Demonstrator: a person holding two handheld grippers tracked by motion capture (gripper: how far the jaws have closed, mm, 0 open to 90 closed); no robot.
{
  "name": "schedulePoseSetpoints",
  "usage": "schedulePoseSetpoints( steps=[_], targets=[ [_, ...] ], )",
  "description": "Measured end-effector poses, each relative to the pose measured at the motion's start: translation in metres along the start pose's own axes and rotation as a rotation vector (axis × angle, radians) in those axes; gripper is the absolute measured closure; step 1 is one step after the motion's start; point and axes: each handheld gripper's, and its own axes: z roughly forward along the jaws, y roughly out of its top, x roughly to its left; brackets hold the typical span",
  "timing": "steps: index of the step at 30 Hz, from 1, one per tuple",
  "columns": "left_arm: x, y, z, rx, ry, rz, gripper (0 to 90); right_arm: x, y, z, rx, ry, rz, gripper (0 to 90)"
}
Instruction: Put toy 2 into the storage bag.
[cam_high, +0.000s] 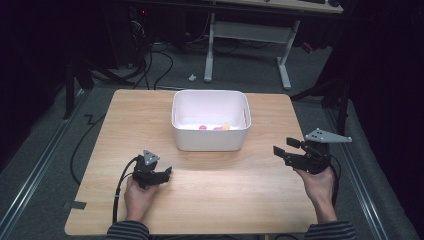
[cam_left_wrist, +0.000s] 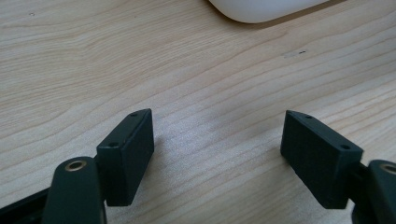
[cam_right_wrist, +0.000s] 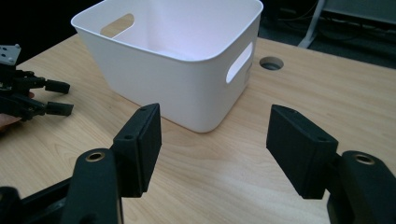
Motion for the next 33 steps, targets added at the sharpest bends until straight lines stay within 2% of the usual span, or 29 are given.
schedulePoseSetpoints(
  steps=[7, 14, 20, 26, 33],
  targets=[
    [0.000, 0.000, 0.000, 0.000, 0.000, 0.000, 26.2, -0.002, -0.013, -0.004, -0.009, -0.006, 0.024, 36.5],
    [0.000, 0.000, 0.000, 0.000, 0.000, 0.000, 26.2, -0.001, -0.022, 0.000, -0.015, 0.004, 0.039, 36.7],
    [0.000, 0.000, 0.000, 0.000, 0.000, 0.000, 26.2, 0.002, -0.034, 0.009, -0.023, 0.013, 0.041, 37.0],
    [0.000, 0.000, 0.000, 0.000, 0.000, 0.000, 26.2, 0.005, -0.046, 0.023, 0.004, 0.029, 0.059, 37.1],
    [0.000, 0.000, 0.000, 0.000, -0.001, 0.000, 26.1, 0.011, -0.053, 0.038, 0.022, 0.040, 0.054, 37.3]
  ],
)
